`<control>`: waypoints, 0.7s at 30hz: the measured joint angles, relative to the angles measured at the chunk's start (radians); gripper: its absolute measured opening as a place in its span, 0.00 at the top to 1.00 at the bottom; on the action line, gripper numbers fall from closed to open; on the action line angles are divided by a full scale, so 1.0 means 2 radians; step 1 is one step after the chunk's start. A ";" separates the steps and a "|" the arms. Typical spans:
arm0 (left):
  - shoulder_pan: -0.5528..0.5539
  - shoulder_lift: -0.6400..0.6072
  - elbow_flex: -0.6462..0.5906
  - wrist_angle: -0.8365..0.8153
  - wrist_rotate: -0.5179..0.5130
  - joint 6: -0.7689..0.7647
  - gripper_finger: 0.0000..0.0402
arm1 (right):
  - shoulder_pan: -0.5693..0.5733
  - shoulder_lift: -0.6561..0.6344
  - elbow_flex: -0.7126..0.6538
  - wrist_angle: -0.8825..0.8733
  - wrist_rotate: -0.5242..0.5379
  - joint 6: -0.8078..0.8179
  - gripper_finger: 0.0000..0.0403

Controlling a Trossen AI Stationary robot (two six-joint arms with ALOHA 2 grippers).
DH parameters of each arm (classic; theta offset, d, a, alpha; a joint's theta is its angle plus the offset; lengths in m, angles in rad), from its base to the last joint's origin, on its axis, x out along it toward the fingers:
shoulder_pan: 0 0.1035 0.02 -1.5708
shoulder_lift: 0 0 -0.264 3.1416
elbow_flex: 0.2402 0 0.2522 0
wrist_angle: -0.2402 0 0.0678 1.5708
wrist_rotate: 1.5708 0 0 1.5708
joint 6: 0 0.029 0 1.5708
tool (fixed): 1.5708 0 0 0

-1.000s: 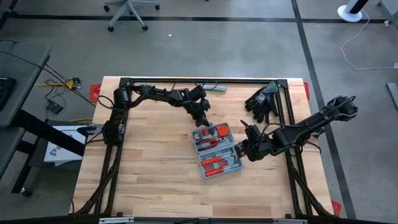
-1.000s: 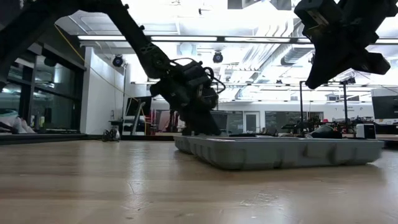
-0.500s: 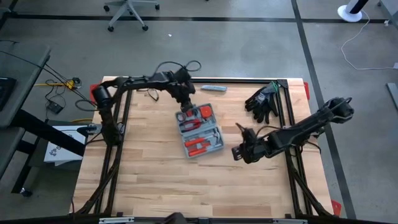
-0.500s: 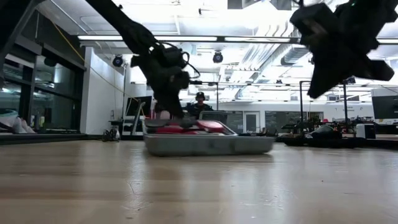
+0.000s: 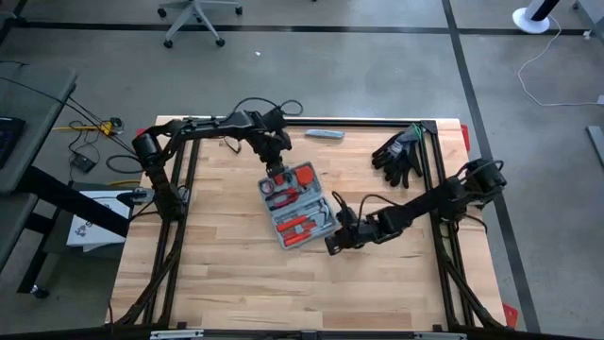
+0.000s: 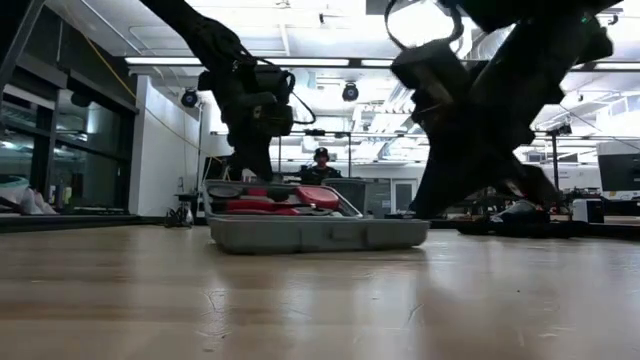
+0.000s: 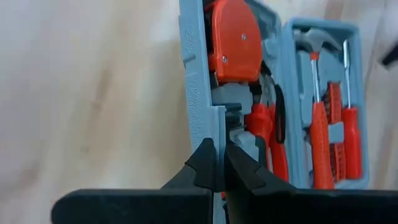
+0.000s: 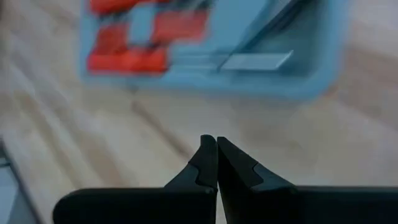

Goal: Prefit tool cases
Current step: Close the gray prefit tool case

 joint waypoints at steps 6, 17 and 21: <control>-0.025 0.000 -0.014 -0.005 -0.002 -0.005 1.00 | -0.023 0.000 0.000 -0.008 -0.023 -0.034 1.00; -0.039 -0.023 -0.015 -0.004 -0.003 -0.022 1.00 | -0.026 0.011 0.002 -0.006 -0.031 -0.042 1.00; -0.041 -0.040 -0.015 -0.004 0.003 -0.031 1.00 | -0.031 0.012 0.002 -0.006 -0.031 -0.047 1.00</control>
